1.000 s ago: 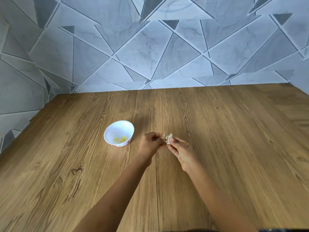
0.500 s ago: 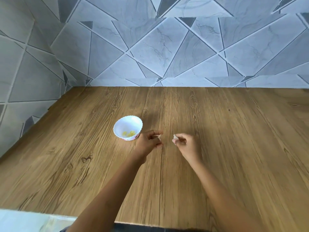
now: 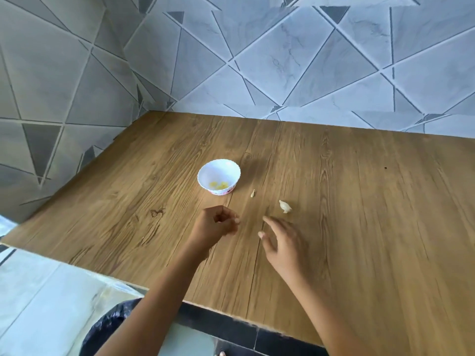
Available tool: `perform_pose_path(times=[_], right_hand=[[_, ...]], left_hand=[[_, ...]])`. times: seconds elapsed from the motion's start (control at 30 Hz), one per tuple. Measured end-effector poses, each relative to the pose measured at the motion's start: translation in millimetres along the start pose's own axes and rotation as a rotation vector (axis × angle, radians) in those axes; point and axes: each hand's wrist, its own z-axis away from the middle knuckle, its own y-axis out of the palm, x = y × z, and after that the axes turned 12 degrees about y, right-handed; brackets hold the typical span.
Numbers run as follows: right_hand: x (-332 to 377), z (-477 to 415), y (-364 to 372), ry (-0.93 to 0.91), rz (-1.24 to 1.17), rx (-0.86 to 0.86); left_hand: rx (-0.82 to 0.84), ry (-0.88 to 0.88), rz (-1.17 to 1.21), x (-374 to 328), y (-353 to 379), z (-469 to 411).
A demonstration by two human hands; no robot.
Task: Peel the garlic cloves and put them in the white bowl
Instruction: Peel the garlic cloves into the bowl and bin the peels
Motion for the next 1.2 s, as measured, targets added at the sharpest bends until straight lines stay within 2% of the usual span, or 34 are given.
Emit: perform_pose_path(times=[0.2,0.43,0.53,0.73,0.87,1.03,1.2], right_hand=[[4,29,21,0.023,0.166,0.156],[9,35,24,0.063,0.214,0.246],[19,40,23,0.068,0.264,0.246],[29,41,17,0.085,0.318,0.207],[29,45,18,0.096,0.297,0.201],[22,44,19,0.094,0.284,0.188],[20,44,24,0.102,0.244,0.194]], left_hand=[[0.084,-0.009,-0.06,11,-14,17],[0.259,0.101,-0.329,22,-30,14],[0.361,0.131,-0.389,22,-35,6],[0.554,0.104,-0.361,18,-36,-13],[0.523,0.164,-0.421,23,-32,-4],[0.424,0.329,-0.561,28,-26,10],[0.42,0.387,-0.612,30,-27,11]])
